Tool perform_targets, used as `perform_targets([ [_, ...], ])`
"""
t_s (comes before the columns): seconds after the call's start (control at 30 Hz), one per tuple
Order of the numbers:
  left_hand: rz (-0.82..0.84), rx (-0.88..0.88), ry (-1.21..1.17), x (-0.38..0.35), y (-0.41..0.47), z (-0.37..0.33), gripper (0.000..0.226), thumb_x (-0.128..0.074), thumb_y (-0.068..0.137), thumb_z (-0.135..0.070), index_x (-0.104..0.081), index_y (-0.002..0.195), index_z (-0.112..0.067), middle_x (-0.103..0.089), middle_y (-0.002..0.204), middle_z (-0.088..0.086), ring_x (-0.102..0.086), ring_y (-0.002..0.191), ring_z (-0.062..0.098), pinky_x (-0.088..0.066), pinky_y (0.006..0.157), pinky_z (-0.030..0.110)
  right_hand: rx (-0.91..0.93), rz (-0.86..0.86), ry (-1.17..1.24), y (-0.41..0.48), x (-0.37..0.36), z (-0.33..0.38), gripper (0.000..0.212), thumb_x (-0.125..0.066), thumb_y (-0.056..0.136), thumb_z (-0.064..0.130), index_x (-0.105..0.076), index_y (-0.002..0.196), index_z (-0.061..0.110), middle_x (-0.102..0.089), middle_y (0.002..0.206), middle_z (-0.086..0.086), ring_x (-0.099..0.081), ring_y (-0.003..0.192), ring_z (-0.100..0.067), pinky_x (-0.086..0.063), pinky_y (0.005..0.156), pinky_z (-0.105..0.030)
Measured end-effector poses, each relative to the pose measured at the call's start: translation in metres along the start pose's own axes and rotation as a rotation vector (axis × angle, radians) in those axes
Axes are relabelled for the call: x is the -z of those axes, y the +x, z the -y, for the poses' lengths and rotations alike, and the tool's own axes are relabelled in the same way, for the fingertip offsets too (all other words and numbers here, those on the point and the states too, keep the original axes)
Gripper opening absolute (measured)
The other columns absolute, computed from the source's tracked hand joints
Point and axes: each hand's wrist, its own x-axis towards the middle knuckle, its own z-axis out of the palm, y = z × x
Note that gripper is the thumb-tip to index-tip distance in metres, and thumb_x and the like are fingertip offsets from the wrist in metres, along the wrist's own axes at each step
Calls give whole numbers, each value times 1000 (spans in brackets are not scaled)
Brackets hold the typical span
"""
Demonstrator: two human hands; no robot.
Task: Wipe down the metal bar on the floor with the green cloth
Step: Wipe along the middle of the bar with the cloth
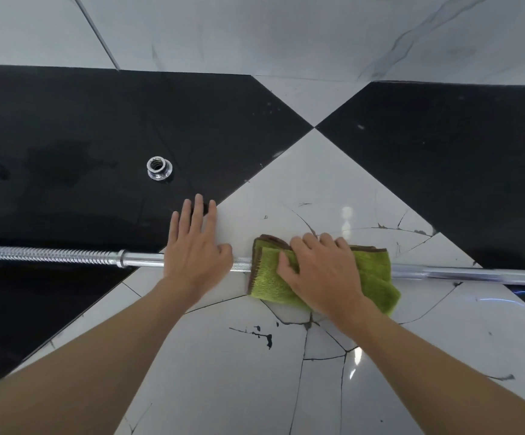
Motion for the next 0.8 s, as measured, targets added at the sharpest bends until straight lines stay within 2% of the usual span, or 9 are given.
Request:
perform_targets([
  [0.17, -21, -33, -30, -9, 22, -19, 70, -21, 93, -34, -9, 158, -11, -2, 167, 12, 3, 154, 28, 2, 125, 44, -38, 25, -44, -27, 8, -70, 42, -33, 99, 47, -62, 88, 19, -53, 71, 6, -45, 64, -18, -44, 66, -37],
  [0.3, -9, -33, -6, -18, 17, -19, 72, -17, 93, -37, -2, 158, -12, 2, 167, 11, 6, 154, 27, 5, 124, 44, -85, -29, -104, -54, 21, -136, 40, -35, 97, 42, -61, 84, 14, -52, 70, 3, -44, 64, -21, -38, 64, -37],
  [0.4, -3, -35, 12, -18, 6, -18, 78, -12, 88, -39, 4, 158, -10, 6, 167, 11, 7, 154, 27, 5, 124, 43, -123, -8, -128, -72, 25, -154, 39, -34, 97, 39, -61, 89, 12, -57, 78, -2, -47, 70, -24, -43, 69, -42],
  [0.5, -5, -31, 33, -20, -8, -18, 78, -14, 88, -38, 3, 158, -9, 2, 167, 12, 3, 154, 28, 1, 125, 46, -156, -37, -121, -81, 19, -136, 35, -33, 97, 35, -59, 91, 12, -58, 84, -4, -48, 76, -27, -42, 75, -45],
  [0.63, -29, -47, 66, -25, -26, -16, 76, -20, 89, -35, -7, 158, -6, -8, 166, 14, -6, 154, 30, -3, 124, 48, -176, -115, -77, -75, 12, -84, 31, -40, 95, 35, -60, 86, 13, -57, 79, -4, -47, 74, -26, -42, 75, -44],
  [0.8, -23, -36, 61, -28, -41, -18, 74, -14, 91, -38, -5, 159, -9, -3, 167, 10, -1, 154, 27, 0, 125, 47, -115, -123, -33, -53, 0, -8, 30, -46, 91, 38, -60, 79, 14, -56, 74, -3, -47, 70, -26, -43, 72, -43],
])
